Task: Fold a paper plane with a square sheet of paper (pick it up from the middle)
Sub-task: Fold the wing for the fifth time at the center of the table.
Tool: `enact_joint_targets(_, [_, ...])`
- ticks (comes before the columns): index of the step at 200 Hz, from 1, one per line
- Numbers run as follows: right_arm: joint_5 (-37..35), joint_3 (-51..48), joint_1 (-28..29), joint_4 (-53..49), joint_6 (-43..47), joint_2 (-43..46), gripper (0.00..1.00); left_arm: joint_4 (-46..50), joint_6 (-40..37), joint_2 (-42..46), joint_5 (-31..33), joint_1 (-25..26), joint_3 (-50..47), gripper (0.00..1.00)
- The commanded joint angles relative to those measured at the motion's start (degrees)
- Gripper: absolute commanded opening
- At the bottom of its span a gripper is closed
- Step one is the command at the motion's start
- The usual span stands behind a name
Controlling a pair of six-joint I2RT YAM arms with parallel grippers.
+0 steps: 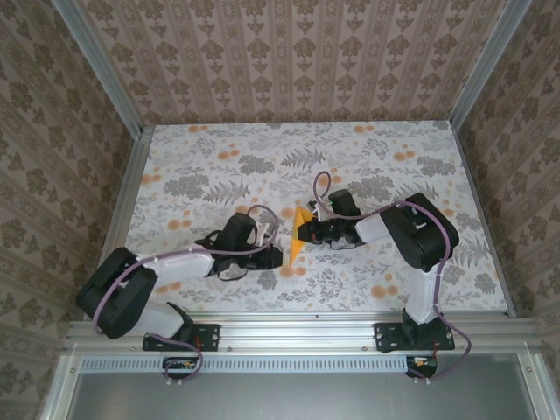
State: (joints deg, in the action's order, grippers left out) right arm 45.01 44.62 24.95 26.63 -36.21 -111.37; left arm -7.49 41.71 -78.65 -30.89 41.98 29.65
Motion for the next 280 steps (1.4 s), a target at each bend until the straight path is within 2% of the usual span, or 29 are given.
enact_joint_targets(1, [-7.6, -0.8, -1.3, -6.2, 0.6, -3.0, 0.0, -1.5, 2.8, -0.1, 2.1, -0.5, 2.1, 0.15])
enact_joint_targets(87, [-6.7, -0.2, -1.4, -6.5, 0.4, -3.1, 0.0, -8.5, 4.2, -14.8, 0.1, -0.1, 8.8, 0.08])
enact_joint_targets(208, [-6.2, -0.2, -1.4, -6.2, 0.0, -3.1, 0.0, -6.3, 1.0, -21.2, 0.5, 1.0, 10.8, 0.05])
enact_joint_targets(238, [-5.8, 0.0, -1.4, -6.6, -1.3, -1.2, 0.1, -5.9, 0.4, -22.1, 0.8, 1.3, 10.8, 0.04])
enact_joint_targets(280, [-8.4, 2.7, -1.5, -15.4, -2.2, 5.3, 0.17, -4.2, -0.5, -22.6, 1.7, 1.7, 10.6, 0.03])
